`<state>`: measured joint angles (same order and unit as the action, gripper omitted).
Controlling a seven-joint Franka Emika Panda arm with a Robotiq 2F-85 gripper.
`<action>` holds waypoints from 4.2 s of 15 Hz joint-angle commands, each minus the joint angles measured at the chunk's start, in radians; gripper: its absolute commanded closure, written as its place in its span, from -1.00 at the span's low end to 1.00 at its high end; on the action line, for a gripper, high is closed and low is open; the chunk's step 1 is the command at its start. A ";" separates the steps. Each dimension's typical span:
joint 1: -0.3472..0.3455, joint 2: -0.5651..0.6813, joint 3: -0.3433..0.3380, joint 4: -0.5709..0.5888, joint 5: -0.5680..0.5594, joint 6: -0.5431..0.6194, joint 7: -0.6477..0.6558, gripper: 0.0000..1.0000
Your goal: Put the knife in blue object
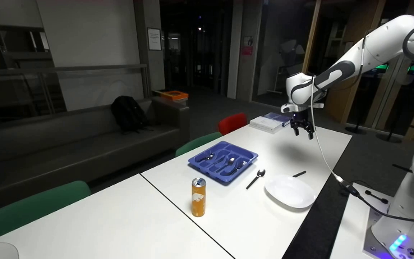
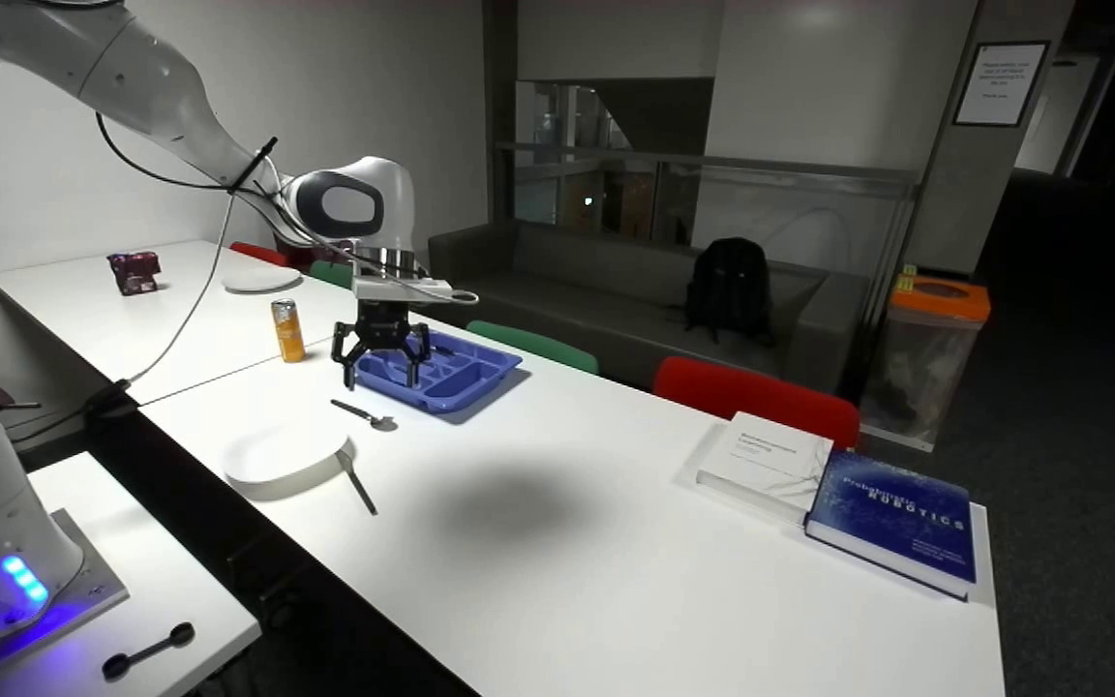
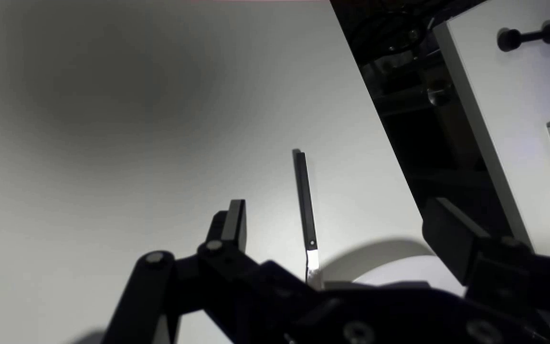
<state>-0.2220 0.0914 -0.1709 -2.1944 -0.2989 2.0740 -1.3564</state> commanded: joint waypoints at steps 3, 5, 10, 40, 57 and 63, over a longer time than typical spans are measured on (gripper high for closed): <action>0.011 0.015 0.005 0.026 0.024 -0.001 0.020 -1.00; 0.014 0.052 0.012 0.045 0.058 0.003 0.009 -1.00; 0.011 0.142 0.028 0.032 0.169 0.091 0.072 -1.00; -0.004 0.240 -0.017 -0.277 -0.083 0.638 0.340 -1.00; -0.017 0.297 0.028 -0.250 -0.051 0.652 0.260 -1.00; -0.021 0.307 0.028 -0.261 -0.065 0.693 0.253 -1.00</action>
<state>-0.2243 0.3917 -0.1496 -2.4479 -0.3573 2.7322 -1.0865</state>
